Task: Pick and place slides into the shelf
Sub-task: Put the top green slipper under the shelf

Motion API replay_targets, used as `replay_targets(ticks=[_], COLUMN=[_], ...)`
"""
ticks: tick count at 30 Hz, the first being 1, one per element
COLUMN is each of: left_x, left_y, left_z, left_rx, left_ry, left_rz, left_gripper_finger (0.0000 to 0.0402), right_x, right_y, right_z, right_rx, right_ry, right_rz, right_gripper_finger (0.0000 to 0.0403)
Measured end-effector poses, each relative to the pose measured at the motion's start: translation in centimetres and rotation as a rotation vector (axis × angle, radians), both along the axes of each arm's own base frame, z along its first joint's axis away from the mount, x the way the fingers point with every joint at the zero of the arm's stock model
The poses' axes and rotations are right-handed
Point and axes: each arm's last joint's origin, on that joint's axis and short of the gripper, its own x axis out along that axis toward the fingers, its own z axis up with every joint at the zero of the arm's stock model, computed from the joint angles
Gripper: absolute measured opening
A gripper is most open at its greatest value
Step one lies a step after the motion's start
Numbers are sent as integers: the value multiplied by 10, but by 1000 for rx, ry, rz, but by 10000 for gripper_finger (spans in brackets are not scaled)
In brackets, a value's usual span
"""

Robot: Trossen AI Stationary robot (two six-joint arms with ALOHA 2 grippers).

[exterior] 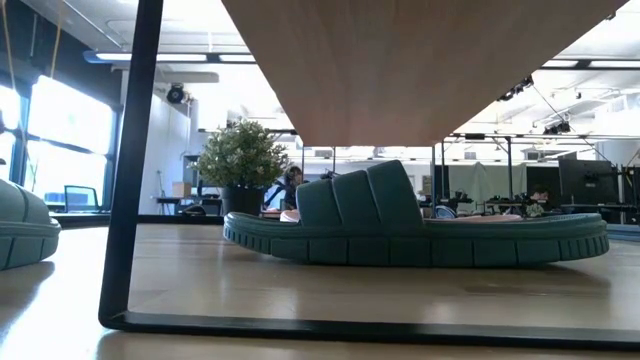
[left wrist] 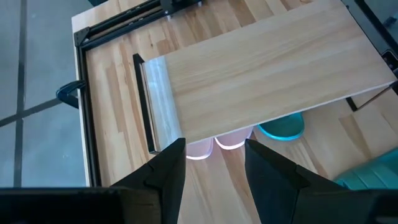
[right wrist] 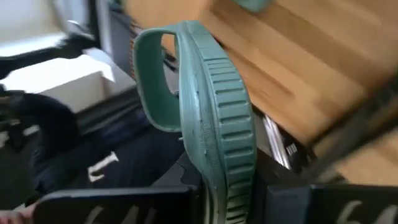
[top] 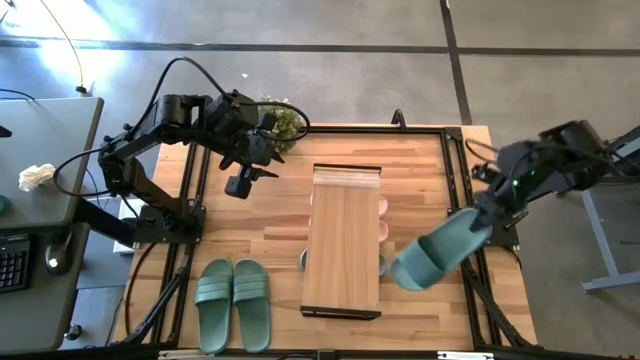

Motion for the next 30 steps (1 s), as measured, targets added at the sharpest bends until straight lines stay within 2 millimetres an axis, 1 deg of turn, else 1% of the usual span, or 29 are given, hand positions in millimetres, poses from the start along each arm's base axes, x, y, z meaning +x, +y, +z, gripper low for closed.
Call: replay_targets(ticks=[5,7,9,14,19,21,26,30], left_x=[0,0,0,1,1,1,1,1], left_y=[0,0,0,-1,-1,-1,-1,-1], left_z=[0,0,0,0,0,0,0,0], left_rx=[2,0,-9,-14,-5,-4,-3,3], left_ry=[1,0,-2,-4,-4,-4,-3,-3], left_rz=[-2,-4,-11,-29,-42,-43,-44,-50], left_gripper_finger=[150,150,150,150,150,150,150,150], right_x=[-11,-11,-8,8,12,14,18,16], right_y=[4,6,11,26,37,42,57,70], right_z=[-32,-45,-58,-86,-123,-135,-155,-172], right_rx=[67,79,98,165,110,99,85,66], right_ry=[179,246,276,217,258,242,126,149], right_rz=[-17,-18,-13,3,-32,-55,-134,-165], right_gripper_finger=[36,36,36,36,36,36,36,36])
